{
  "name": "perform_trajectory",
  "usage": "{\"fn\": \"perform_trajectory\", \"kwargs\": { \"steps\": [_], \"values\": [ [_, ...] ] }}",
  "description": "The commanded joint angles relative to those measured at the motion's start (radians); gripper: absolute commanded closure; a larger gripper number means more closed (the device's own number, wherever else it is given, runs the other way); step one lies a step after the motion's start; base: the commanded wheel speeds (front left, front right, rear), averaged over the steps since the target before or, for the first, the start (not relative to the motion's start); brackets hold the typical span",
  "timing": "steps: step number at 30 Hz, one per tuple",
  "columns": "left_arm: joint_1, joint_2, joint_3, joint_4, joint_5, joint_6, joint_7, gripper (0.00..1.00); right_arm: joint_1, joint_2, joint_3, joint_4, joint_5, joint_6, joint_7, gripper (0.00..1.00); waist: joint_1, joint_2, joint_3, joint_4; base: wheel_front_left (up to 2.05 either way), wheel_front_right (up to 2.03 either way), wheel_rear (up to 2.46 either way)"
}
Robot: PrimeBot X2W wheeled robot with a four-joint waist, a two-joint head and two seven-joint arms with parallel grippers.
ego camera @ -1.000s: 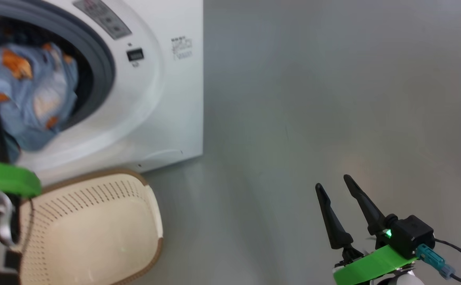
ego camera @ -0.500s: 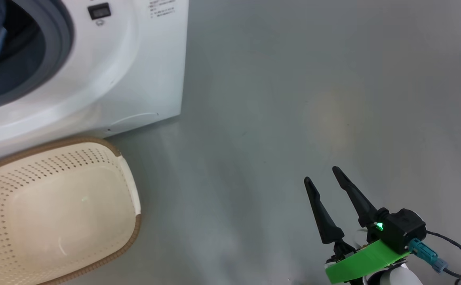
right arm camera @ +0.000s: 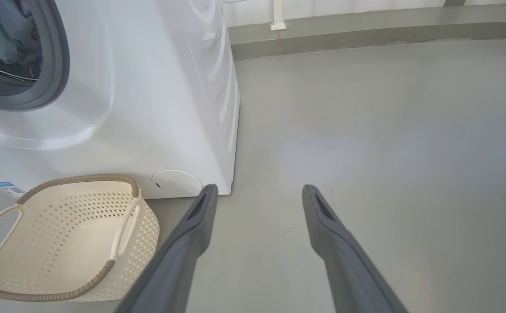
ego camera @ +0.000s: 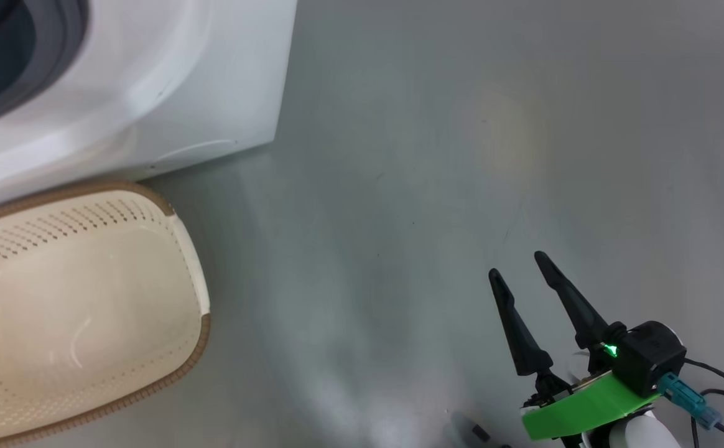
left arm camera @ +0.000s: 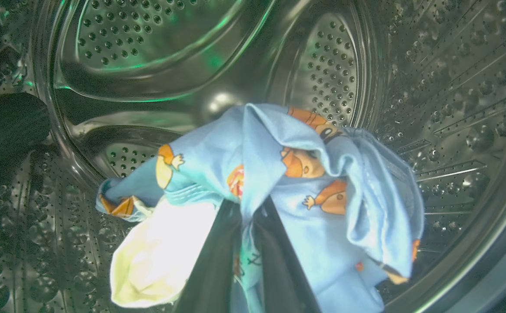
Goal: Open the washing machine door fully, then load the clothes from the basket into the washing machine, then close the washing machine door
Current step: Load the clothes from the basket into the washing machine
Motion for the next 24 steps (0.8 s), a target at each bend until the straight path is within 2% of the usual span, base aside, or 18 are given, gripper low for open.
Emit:
{"fn": "perform_trajectory", "kwargs": {
  "steps": [1, 5, 16, 19, 20, 21, 24],
  "values": [
    [-0.017, 0.058, 0.01, -0.031, 0.015, 0.012, -0.006, 1.0, 0.029, -0.016, 0.014, -0.028, -0.006, 0.003, -0.005, 0.0, -0.0001, 0.0, 0.034, 0.008, 0.0, 0.0, 0.0],
    [-0.018, 0.059, 0.005, 0.008, 0.009, 0.029, -0.006, 1.0, 0.037, -0.019, 0.016, -0.039, -0.005, 0.003, -0.005, 0.0, -0.0001, 0.0, 0.054, 0.004, 0.0, 0.0, 0.0],
    [-0.069, 0.059, -0.047, 0.114, 0.013, 0.023, -0.006, 1.0, 0.066, -0.018, -0.005, -0.05, 0.0, 0.003, -0.005, 0.0, -0.0001, 0.0, 0.061, 0.004, 0.0, 0.0, 0.0],
    [-0.096, 0.057, -0.06, 0.156, 0.008, 0.01, -0.006, 0.6, 0.066, -0.014, -0.008, -0.049, 0.0, 0.003, -0.005, 0.0, -0.0001, 0.0, 0.062, 0.005, 0.0, 0.0, 0.0],
    [-0.105, 0.056, -0.064, 0.164, 0.007, 0.01, -0.006, 0.36, 0.064, -0.013, -0.008, -0.048, 0.001, 0.003, -0.005, 0.0, -0.0001, 0.0, 0.063, 0.006, 0.0, 0.0, 0.0],
    [-0.115, 0.054, -0.067, 0.17, 0.007, 0.012, -0.006, 0.0, 0.063, -0.012, -0.008, -0.046, 0.001, 0.003, -0.005, 0.0, -0.0001, 0.0, 0.063, 0.008, 0.0, 0.0, 0.0],
    [-0.139, 0.054, -0.074, 0.181, 0.011, 0.031, -0.006, 0.0, 0.06, -0.008, -0.008, -0.04, 0.003, 0.003, -0.005, 0.0, -0.0001, 0.0, 0.061, 0.014, 0.0, 0.0, 0.0]
  ]
}}
